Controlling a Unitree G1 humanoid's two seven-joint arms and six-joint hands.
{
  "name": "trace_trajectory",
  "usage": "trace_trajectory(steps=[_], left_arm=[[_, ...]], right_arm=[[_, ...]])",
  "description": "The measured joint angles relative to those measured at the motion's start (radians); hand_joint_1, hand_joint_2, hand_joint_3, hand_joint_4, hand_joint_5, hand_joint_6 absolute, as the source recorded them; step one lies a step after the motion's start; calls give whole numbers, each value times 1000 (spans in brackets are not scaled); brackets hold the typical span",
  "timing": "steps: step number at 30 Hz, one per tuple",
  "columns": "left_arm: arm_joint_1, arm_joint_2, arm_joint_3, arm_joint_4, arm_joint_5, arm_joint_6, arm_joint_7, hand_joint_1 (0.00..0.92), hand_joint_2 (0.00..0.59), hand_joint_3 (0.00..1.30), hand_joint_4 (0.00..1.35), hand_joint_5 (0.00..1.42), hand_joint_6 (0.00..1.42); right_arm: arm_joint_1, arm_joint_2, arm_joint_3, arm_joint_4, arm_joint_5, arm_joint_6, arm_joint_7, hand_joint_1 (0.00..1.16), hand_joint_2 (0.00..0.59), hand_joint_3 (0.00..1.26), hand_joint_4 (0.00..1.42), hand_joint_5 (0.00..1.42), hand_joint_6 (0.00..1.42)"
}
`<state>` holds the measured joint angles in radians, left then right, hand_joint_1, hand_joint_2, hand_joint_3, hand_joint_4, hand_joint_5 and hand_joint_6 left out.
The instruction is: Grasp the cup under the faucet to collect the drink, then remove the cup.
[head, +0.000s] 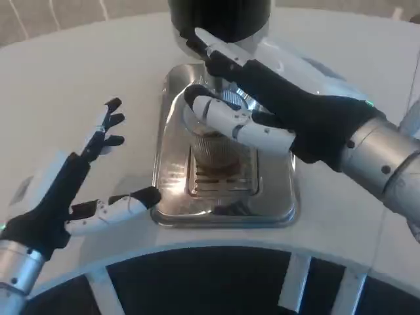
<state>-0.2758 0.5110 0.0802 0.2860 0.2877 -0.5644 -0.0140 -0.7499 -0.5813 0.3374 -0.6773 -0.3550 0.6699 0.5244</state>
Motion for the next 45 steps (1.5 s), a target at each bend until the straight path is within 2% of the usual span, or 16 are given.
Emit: trace_trajectory(steps=[4, 12, 23, 45], left_arm=[[-40, -29, -23, 21, 29, 2, 25, 325, 38, 0, 0, 242, 250], [-99, -63, -55, 108, 62, -1, 66, 387, 41, 0, 0, 262, 270], [-177, -99, -73, 198, 74, 1, 102, 393, 42, 0, 0, 215, 197], [-318, -121, -143, 377, 78, -35, 152, 392, 48, 0, 0, 176, 160]], right_arm=[[6, 4, -2, 0, -4, -4, 0, 0, 496, 0, 0, 0, 0], [15, 19, -5, -4, -16, -5, 4, 0, 500, 0, 0, 0, 0], [19, 21, -10, -17, -31, -4, 18, 0, 499, 0, 0, 0, 0], [27, 26, -21, -25, -36, -4, 25, 0, 499, 0, 0, 0, 0]])
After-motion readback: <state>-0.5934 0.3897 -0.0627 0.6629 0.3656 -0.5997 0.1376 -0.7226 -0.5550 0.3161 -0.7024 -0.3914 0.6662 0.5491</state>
